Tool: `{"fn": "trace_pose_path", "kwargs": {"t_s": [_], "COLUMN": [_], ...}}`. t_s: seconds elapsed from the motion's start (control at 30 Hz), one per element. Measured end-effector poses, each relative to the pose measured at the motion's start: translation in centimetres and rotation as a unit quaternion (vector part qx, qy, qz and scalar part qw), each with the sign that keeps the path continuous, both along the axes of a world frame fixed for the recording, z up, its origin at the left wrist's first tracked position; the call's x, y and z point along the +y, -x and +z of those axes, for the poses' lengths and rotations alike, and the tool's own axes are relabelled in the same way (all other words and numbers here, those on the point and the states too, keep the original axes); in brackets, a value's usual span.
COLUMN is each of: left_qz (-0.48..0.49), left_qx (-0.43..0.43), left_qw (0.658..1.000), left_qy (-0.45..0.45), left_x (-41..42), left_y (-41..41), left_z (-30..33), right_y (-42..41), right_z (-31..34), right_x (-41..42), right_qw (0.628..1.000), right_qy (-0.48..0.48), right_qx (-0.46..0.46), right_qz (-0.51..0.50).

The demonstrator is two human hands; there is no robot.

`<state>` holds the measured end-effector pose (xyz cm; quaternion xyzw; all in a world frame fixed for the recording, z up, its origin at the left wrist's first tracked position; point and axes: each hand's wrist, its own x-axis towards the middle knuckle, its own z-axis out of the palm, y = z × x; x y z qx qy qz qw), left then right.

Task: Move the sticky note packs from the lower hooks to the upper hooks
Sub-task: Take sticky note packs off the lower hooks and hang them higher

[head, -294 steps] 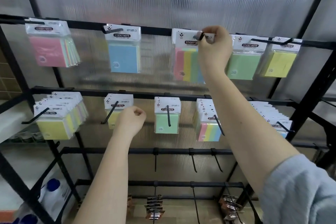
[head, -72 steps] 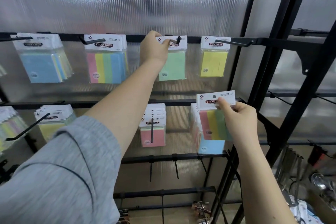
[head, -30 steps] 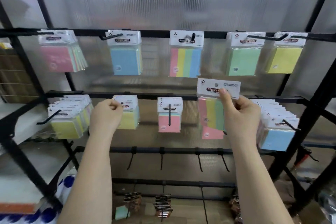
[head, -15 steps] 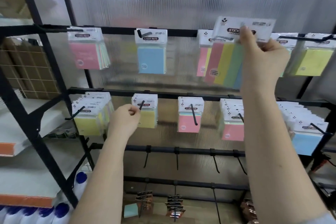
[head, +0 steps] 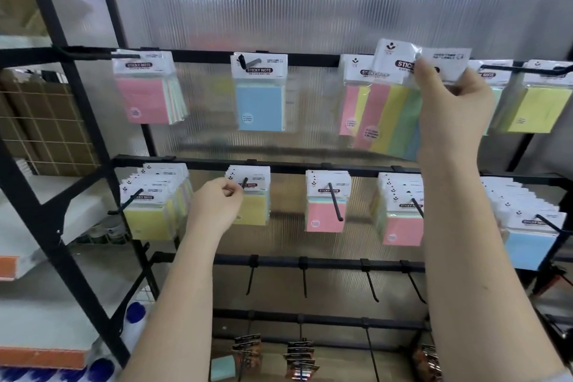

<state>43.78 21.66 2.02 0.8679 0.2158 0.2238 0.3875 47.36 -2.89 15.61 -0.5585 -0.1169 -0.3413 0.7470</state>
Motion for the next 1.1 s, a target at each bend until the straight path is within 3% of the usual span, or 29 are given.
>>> {"fn": "trace_pose_path", "kwargs": {"t_s": [0.57, 1.1], "left_qz": [-0.015, 0.048], "left_qx": [-0.012, 0.002], "left_qw": [1.0, 0.999], "left_qy": [0.002, 0.02], "left_x": [0.1, -1.9], "left_y": [-0.4, -0.7], "left_z": [0.2, 0.0], "right_y": [-0.5, -3.9], "right_z": [-0.4, -0.6], "right_x": [-0.3, -0.9], "right_qw": [0.993, 0.993], "right_qy": [0.058, 0.103], "right_qx": [-0.047, -0.047], "right_qz": [-0.095, -0.011]}}
